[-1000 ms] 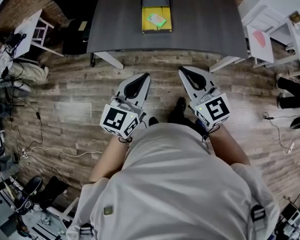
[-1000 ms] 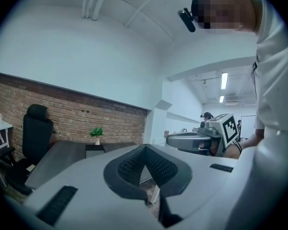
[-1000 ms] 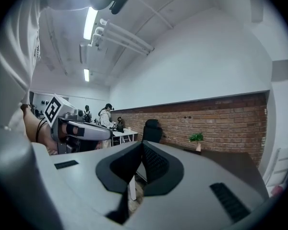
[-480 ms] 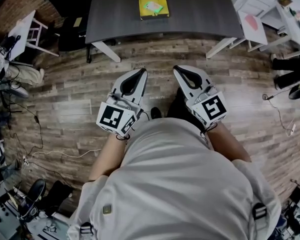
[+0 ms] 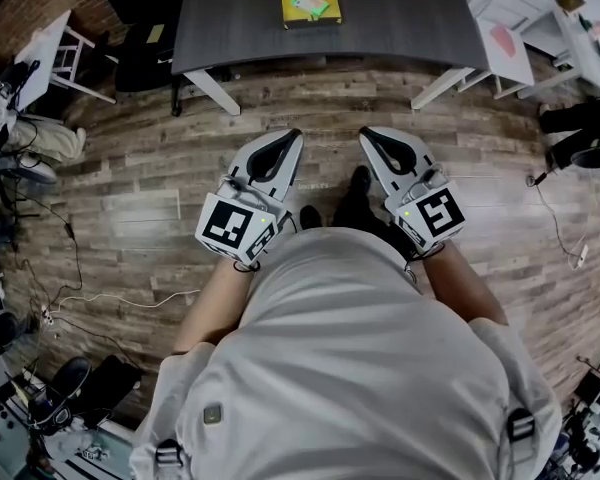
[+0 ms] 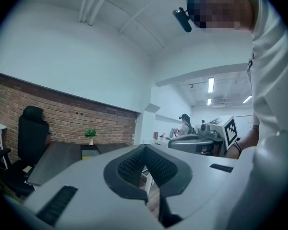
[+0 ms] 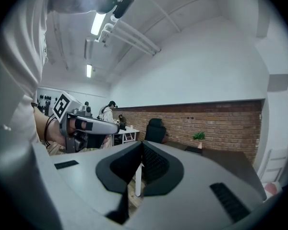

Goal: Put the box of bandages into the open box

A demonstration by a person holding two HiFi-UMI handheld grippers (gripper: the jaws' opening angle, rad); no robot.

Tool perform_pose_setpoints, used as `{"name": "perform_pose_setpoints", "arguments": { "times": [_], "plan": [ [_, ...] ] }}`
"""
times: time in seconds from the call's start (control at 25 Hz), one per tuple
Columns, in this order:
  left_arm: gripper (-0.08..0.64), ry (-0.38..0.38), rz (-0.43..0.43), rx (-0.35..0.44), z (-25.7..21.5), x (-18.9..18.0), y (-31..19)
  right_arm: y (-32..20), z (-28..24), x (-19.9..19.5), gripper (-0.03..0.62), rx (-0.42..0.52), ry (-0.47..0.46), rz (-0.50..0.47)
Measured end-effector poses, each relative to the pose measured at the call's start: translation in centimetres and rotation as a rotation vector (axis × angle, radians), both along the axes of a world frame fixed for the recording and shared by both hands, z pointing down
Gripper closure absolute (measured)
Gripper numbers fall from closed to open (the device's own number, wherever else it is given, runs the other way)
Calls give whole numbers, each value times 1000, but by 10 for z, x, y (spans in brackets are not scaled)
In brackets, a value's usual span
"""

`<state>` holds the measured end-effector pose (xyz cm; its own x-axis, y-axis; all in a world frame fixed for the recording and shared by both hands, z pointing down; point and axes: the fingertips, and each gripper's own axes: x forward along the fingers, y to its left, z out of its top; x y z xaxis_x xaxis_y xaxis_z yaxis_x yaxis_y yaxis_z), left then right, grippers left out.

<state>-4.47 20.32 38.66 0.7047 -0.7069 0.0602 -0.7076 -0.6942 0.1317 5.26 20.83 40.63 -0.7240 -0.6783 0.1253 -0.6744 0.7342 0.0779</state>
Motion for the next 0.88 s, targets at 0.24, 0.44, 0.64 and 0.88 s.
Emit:
{"name": "perform_pose_setpoints", "arguments": {
  "times": [0.24, 0.44, 0.64, 0.88],
  "plan": [
    [544, -2, 11, 1, 0, 0, 1, 6, -2, -2, 571, -1, 0, -1],
    [545, -1, 19, 4, 0, 0, 1, 6, -4, -4, 571, 1, -6, 2],
    [545, -2, 24, 2, 0, 1, 0, 4, -6, -9, 571, 4, -2, -7],
    [544, 1, 21, -2, 2, 2, 3, 6, -6, -8, 571, 3, -2, -9]
  ]
}}
